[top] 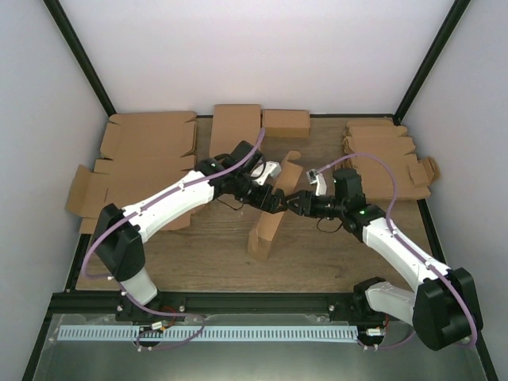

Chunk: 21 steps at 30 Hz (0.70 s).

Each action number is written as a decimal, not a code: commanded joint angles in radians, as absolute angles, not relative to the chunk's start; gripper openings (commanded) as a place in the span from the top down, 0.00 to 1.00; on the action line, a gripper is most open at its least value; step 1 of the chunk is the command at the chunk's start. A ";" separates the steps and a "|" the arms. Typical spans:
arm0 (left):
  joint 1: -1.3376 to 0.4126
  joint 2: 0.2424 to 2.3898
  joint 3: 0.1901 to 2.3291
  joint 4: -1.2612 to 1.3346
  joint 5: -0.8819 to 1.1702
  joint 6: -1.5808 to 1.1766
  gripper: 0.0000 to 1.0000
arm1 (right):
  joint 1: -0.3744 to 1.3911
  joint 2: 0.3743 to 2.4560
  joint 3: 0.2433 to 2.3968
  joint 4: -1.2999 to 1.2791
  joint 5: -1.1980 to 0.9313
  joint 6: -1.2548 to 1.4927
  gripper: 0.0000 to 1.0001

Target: Fold the paper box

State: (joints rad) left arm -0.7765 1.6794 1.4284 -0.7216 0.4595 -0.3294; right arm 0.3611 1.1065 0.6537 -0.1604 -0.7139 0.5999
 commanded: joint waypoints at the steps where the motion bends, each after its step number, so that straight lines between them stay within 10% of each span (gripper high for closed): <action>1: -0.818 1.692 1.518 -0.823 0.368 -0.289 0.03 | 0.384 1.116 0.685 -0.197 -0.722 0.608 0.53; 21: -0.847 1.420 1.499 -0.849 0.171 -0.471 0.00 | 0.299 1.185 1.004 -0.343 -0.451 0.134 0.30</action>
State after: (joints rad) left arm -0.8433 1.5501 1.5585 -0.9184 0.1547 -0.3504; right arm 0.3096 1.1385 0.9375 -0.3569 -0.5663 0.3355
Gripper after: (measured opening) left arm 0.997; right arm 0.671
